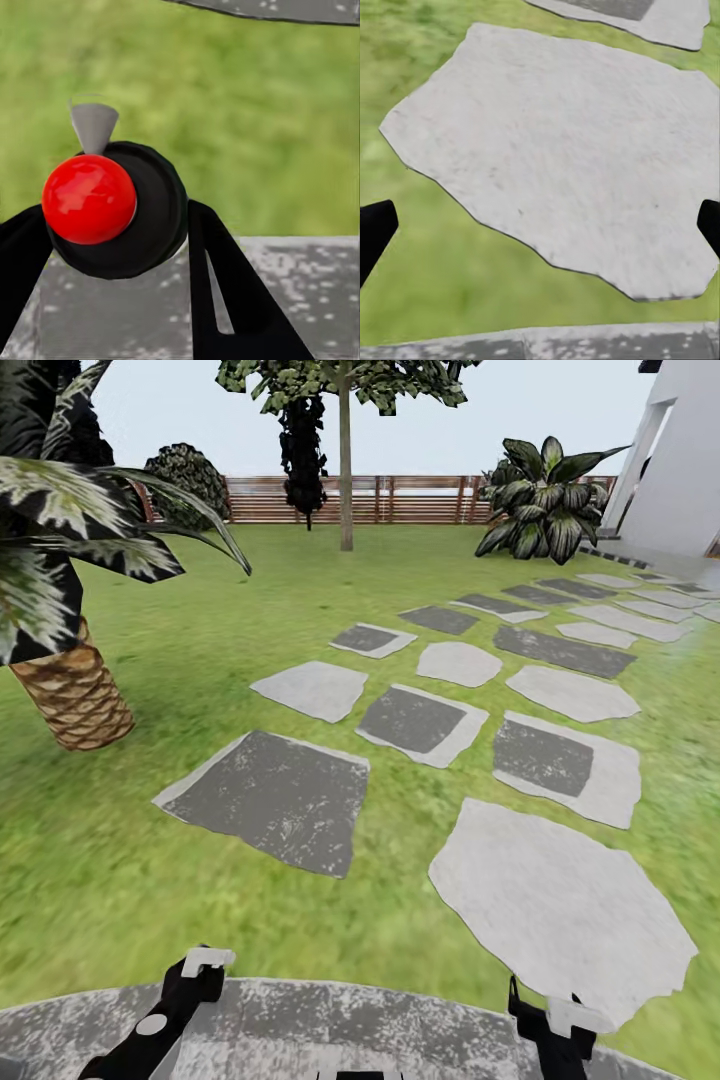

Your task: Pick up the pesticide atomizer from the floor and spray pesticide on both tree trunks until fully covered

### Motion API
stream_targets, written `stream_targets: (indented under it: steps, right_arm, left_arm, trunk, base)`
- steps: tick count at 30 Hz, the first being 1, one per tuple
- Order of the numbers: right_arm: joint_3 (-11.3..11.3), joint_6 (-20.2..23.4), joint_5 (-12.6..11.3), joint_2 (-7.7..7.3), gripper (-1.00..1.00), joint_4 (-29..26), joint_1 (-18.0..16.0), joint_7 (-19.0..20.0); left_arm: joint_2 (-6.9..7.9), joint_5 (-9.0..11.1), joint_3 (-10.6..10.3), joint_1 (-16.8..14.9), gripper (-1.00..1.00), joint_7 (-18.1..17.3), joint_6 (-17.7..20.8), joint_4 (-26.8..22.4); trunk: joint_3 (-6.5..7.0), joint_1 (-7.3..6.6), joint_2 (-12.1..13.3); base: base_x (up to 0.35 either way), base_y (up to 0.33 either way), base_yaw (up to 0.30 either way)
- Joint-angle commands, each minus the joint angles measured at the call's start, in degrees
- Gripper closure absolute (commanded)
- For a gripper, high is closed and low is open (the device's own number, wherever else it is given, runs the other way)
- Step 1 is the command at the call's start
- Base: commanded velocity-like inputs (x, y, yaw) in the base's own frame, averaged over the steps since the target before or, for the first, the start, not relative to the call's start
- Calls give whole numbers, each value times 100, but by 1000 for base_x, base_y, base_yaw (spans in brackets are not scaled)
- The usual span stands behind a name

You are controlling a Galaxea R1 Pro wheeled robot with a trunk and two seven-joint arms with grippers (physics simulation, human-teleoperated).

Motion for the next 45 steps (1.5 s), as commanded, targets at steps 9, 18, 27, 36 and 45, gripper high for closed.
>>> stream_targets:
  steps: [9, 18, 27, 36, 45]
  right_arm:
    - [0, 0, 0, 0, -100, 9, 0, 0]
    - [0, 0, 0, 0, -100, 9, 0, -2]
    - [0, 0, 0, 0, -100, 9, 0, -1]
    - [0, 1, 0, 0, -100, 9, 0, -3]
    - [0, 0, 0, 0, -100, 9, 0, -2]
  left_arm:
    - [0, 0, 0, -1, 100, 9, 0, 0]
    - [0, 0, 0, -1, 100, 9, 0, 0]
    - [-3, 0, 0, 0, 100, 9, 0, 6]
    - [-1, 1, 0, -2, 100, 9, 0, 4]
    - [-3, 1, 0, -2, 100, 9, 0, 8]
  trunk:
    - [79, 0, 0]
    - [158, 0, 0]
    - [237, 0, 0]
    - [316, 0, 0]
    - [394, 0, 0]
  base:
    - [335, 34, 0]
    - [337, 1, 0]
    - [339, 0, 0]
    - [339, 0, 0]
    - [339, 0, 0]
